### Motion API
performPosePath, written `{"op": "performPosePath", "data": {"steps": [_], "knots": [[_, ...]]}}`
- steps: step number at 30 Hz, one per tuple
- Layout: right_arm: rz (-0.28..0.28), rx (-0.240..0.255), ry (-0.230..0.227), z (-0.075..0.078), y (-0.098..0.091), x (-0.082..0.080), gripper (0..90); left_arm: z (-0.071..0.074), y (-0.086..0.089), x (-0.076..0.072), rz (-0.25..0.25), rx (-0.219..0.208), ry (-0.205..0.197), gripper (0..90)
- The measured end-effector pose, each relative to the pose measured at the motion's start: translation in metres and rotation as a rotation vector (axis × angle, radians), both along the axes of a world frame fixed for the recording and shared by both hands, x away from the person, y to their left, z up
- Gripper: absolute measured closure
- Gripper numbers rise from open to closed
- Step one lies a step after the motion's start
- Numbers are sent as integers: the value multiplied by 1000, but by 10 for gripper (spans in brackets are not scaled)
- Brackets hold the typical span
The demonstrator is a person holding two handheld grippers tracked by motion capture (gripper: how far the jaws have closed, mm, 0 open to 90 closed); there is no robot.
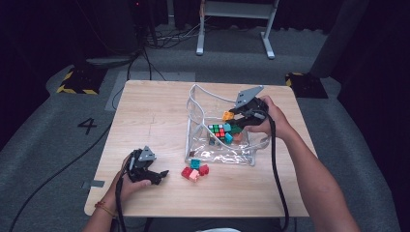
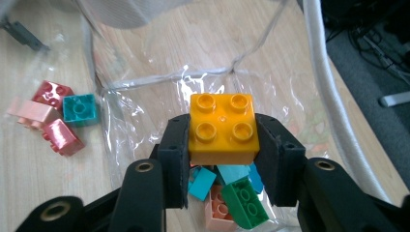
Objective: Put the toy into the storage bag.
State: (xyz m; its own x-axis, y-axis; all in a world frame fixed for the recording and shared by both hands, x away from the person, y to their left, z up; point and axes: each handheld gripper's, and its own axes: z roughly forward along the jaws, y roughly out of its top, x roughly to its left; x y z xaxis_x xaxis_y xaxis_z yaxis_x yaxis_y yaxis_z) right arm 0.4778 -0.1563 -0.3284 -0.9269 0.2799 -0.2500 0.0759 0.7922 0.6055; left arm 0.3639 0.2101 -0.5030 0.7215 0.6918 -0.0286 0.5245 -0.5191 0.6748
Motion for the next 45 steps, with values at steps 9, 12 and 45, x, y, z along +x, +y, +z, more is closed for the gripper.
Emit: {"op": "performPosePath", "data": {"steps": [9, 12, 45], "knots": [[-27, -125, 7, -14, 7, 11, 591, 0, 0, 0, 0, 0, 0, 114], [-43, -170, 26, -19, 3, 15, 591, 0, 0, 0, 0, 0, 0, 114], [-103, -114, 44, -15, -59, 9, 514, 0, 0, 0, -1, 0, 0, 114]]}}
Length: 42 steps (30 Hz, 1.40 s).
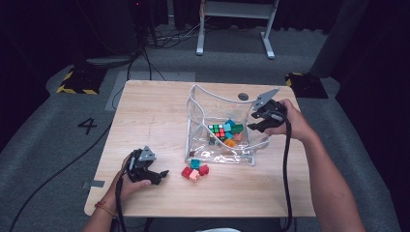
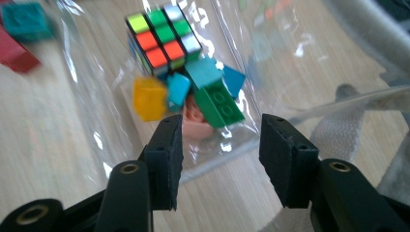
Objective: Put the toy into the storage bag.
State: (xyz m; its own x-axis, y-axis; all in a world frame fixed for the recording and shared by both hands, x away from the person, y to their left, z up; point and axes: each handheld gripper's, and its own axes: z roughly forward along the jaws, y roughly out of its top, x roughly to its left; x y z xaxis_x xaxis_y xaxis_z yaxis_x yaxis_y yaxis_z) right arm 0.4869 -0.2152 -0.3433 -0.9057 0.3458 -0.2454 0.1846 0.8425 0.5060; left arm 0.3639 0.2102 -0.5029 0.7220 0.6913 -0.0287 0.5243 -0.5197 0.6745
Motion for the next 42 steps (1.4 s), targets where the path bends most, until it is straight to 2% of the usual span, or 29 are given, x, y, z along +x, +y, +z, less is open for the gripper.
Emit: {"op": "performPosePath", "data": {"steps": [1, 3, 4, 6, 10, 11, 13, 15, 16, 17, 19, 21, 27, 32, 36, 40, 42], "knots": [[1, 35, 1, 0, -2, -2, 511, 0, 0, 0, 0, 0, 0, 114], [5, 66, -12, 3, -8, -6, 506, 0, 0, 0, 0, 0, 0, 114], [-18, 94, 4, 4, -10, -9, 501, 0, 0, 0, 0, 0, 0, 114], [-5, 147, -18, 6, -14, -12, 464, 0, 0, 0, 0, 0, 0, 114], [-4, 225, -56, 13, -23, -24, 421, 0, 0, 0, 0, 0, 0, 114], [-14, 240, -69, 16, -25, -28, 392, 0, 0, 0, 0, 0, 0, 114], [-28, 289, -84, 20, -32, -34, 391, 0, 0, 0, 0, 0, 0, 114], [-66, 328, -120, 23, -40, -44, 353, 0, 0, 0, -1, 1, 2, 114], [-69, 339, -121, 23, -42, -46, 351, 0, 0, 0, 0, 0, 0, 114], [-84, 376, -117, 23, -47, -52, 350, 0, 0, 0, 0, 0, 0, 114], [-109, 426, -140, 23, -56, -61, 345, 0, 0, 0, 0, 0, 0, 114], [-117, 453, -146, 22, -65, -70, 345, 0, 0, 0, 0, 0, -1, 114], [-145, 491, -175, 15, -85, -95, 322, 0, 0, 0, 0, 0, 0, 114], [-162, 531, -172, 1, -98, -112, 323, 0, 0, 0, 1, -1, 0, 114], [-160, 520, -152, -21, -99, -122, 323, 0, 0, 0, 2, 5, -3, 114], [-163, 509, -110, -44, -96, -130, 321, 0, 0, 0, 1, 5, -3, 114], [-153, 528, -105, -54, -93, -134, 334, 0, 0, 0, 1, 5, -3, 114]]}}
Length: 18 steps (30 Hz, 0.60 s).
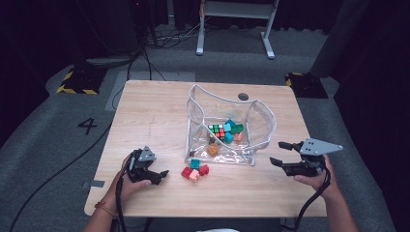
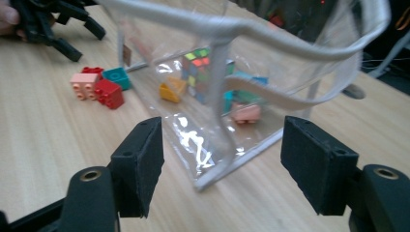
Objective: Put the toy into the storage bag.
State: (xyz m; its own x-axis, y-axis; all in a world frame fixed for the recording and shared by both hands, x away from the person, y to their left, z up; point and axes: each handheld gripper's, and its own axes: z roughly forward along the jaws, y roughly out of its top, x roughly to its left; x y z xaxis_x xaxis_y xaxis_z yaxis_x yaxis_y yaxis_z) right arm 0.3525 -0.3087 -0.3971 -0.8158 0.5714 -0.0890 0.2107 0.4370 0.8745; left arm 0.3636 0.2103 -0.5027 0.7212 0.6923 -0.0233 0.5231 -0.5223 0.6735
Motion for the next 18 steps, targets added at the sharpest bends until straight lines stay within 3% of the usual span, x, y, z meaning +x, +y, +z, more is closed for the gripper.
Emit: {"op": "performPosePath", "data": {"steps": [8, 11, 16, 17, 18], "knots": [[92, 11, 42, -37, 29, -17, 360, 0, 0, 0, 3, 3, -2, 115], [157, -43, 75, -49, 51, -18, 361, 0, 0, 0, 2, 2, -3, 114], [254, -85, 103, -66, 90, -10, 366, 0, 0, 0, 2, 1, 2, 115], [246, -90, 138, -69, 98, -10, 366, 0, 0, 0, 2, -2, 4, 114], [257, -99, 138, -72, 105, -8, 366, 0, 0, 0, 1, -2, 5, 114]]}}
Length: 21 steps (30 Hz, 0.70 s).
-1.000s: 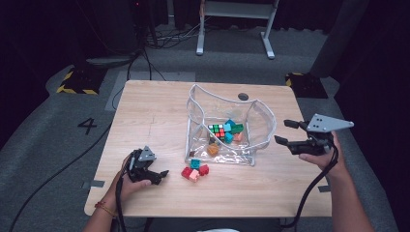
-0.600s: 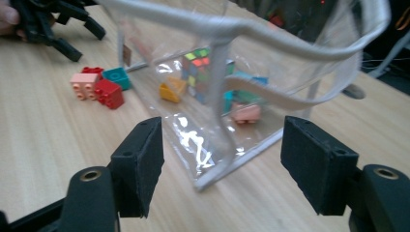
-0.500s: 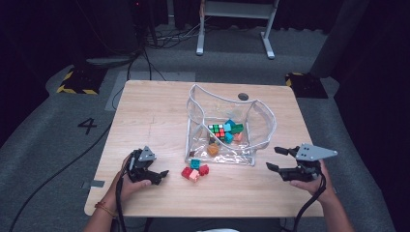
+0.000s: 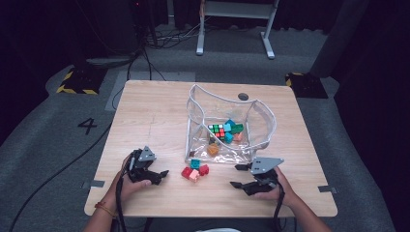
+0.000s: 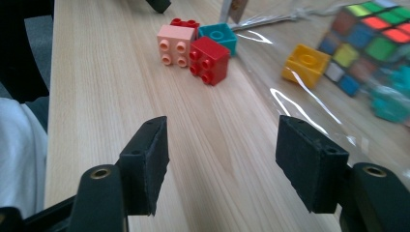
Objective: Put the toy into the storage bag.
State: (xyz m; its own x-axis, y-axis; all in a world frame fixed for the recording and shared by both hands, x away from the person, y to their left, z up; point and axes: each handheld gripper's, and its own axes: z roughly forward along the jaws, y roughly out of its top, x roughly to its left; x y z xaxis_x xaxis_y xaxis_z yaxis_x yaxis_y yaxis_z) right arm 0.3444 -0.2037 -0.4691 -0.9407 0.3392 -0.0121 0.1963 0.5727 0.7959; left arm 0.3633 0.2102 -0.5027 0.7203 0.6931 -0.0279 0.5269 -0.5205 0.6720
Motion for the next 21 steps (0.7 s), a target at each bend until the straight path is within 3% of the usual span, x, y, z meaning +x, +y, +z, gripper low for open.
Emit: {"op": "performPosePath", "data": {"steps": [4, 5, 8, 10, 17, 21], "knots": [[46, -3, -25, -10, 27, 7, 372, 0, 0, 0, 0, -1, -5, 114], [34, -15, -6, -11, 33, 7, 371, 0, 0, 1, 2, 1, -12, 114], [58, -13, -22, -17, 50, 14, 373, 0, 0, 0, 0, 2, -2, 115], [36, -4, 6, -20, 60, 16, 375, 0, 0, 0, 1, 2, -3, 115], [27, 3, -30, -29, 80, 29, 368, 0, 0, 0, 1, 3, -5, 115], [17, -7, -4, -33, 87, 34, 358, 0, 0, 0, 0, 2, -2, 115]]}}
